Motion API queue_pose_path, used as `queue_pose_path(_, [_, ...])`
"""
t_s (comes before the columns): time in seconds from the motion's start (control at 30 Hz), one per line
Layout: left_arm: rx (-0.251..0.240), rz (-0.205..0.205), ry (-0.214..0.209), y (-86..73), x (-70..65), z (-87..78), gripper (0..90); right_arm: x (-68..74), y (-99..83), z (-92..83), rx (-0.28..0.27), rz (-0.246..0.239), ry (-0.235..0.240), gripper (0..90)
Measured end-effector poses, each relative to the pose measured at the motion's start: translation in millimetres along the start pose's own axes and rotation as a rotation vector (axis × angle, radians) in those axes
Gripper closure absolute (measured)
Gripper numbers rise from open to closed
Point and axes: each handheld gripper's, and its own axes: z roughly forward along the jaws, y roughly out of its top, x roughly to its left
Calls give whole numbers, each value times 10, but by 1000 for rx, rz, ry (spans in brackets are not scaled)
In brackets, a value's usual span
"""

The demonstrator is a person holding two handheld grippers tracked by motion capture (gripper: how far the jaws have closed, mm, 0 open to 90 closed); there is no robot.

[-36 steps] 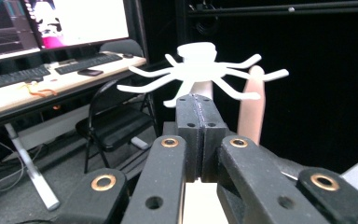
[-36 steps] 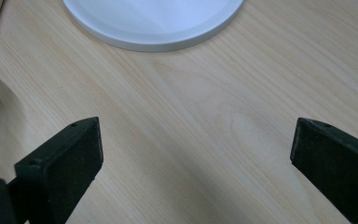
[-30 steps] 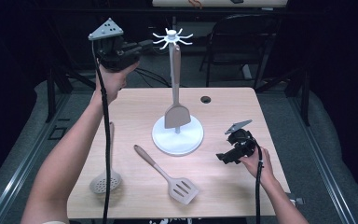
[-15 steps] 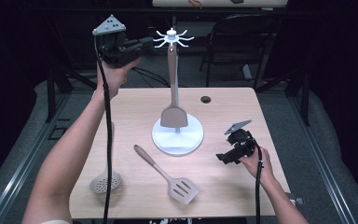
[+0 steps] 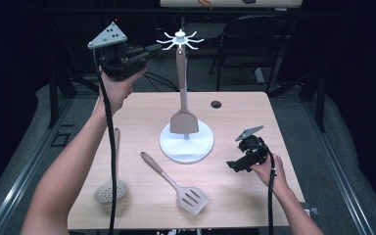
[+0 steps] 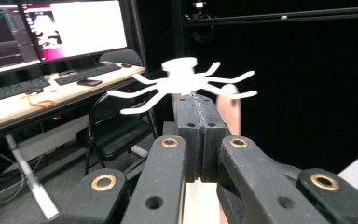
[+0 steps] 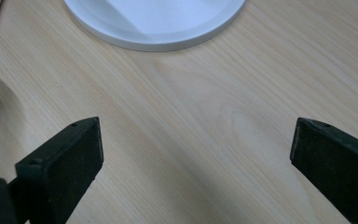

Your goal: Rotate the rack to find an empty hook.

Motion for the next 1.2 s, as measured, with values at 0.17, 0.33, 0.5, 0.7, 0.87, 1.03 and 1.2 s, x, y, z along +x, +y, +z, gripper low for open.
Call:
queue_pose_path(0.17, [27,21,-9,14,-33,75,900,-7,-3,1,4,-3,-5,20])
queue_pose_path(0.33, [27,12,1,10,-10,106,900,-18,-12,-5,2,-3,-3,20])
queue_pose_path(0.5, [29,7,11,5,27,105,900,-16,-14,-4,-2,3,2,20])
queue_pose_path(0.7, [36,3,23,0,66,105,900,-12,-7,-2,1,-5,-3,20])
queue_pose_path(0.87, [35,-5,29,-6,97,103,900,-13,-9,0,2,-3,-2,20])
queue_pose_path(1.03, [24,-16,16,-18,86,64,897,-13,-10,0,-2,-1,0,21])
queue_pose_path(1.2, [50,-25,20,-80,50,14,700,-2,-8,0,2,4,11,24])
